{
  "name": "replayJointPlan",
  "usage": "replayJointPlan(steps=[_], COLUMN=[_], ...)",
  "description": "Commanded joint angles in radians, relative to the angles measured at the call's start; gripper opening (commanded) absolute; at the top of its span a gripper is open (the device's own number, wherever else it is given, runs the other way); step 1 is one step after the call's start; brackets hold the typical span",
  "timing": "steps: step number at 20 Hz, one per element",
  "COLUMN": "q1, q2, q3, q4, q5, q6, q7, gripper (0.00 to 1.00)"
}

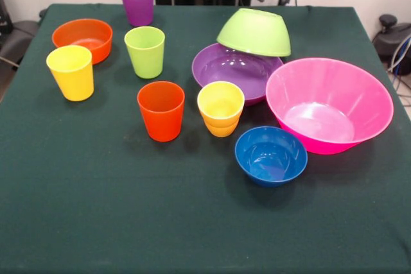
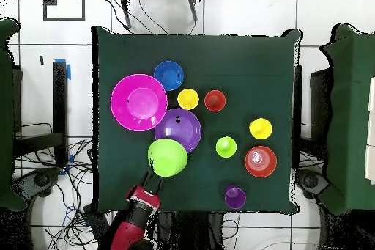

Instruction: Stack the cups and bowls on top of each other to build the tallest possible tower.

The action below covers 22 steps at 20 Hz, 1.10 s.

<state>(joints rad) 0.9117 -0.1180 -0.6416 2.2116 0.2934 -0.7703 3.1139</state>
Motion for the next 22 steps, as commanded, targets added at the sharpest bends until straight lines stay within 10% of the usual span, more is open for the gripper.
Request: replayJointPlan(steps=[1,22], q1=[0.037,0.061], q2=[0.109,0.162], q3=[0.181,0.221], q4=[-0.083,-0.111], q5=[0.053,0.088], q6=[0.003,-0.007], q7=[0.031,0.045], gripper=[1.0,1.0])
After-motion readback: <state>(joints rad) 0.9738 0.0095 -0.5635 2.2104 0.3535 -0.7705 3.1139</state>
